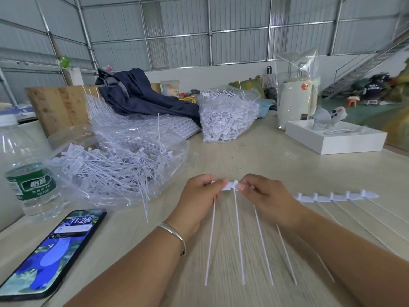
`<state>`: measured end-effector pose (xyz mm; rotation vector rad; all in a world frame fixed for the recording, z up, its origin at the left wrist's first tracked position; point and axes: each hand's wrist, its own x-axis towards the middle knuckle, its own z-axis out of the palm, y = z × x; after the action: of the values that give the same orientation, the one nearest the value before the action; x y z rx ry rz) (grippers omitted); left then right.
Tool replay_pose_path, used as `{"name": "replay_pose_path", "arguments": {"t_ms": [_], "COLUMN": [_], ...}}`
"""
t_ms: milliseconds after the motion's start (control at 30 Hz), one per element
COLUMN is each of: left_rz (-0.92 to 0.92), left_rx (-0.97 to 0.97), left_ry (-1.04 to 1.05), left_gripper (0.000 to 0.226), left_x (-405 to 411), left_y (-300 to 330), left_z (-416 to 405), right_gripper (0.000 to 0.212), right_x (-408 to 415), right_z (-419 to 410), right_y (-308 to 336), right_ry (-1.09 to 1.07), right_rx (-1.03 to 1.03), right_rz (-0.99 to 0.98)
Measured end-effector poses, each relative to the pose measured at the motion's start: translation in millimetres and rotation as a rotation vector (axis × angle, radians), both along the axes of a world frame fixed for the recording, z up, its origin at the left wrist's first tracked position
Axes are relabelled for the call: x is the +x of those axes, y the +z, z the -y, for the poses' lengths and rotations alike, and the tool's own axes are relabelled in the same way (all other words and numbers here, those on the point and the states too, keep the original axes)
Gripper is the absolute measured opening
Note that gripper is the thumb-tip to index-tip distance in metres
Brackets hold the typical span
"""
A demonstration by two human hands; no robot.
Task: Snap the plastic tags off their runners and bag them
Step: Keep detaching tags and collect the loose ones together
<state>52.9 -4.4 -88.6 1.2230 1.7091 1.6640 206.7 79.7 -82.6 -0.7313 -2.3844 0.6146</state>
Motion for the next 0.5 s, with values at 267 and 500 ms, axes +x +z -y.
{"name": "replay_pose_path", "arguments": {"t_ms": [267, 500], "left_rz": [0.240, 0.264], "left_rx": [-0.066, -0.137], "left_ry": [-0.262, -0.234], "left_gripper": [0.023, 0.014], "left_x": [-4.5, -10.5], "left_y": [5.1, 3.3], "left_z": [4.3, 6.0], "right_gripper": [0.026, 0.024], "right_x": [-1.7, 3.9], "right_z": [-9.7, -15.2], "right_y": [-1.8, -3.2], "right_ry": [0.045, 0.046], "right_rx": [-0.232, -0.200], "right_rz": [-0.191, -0.213]}}
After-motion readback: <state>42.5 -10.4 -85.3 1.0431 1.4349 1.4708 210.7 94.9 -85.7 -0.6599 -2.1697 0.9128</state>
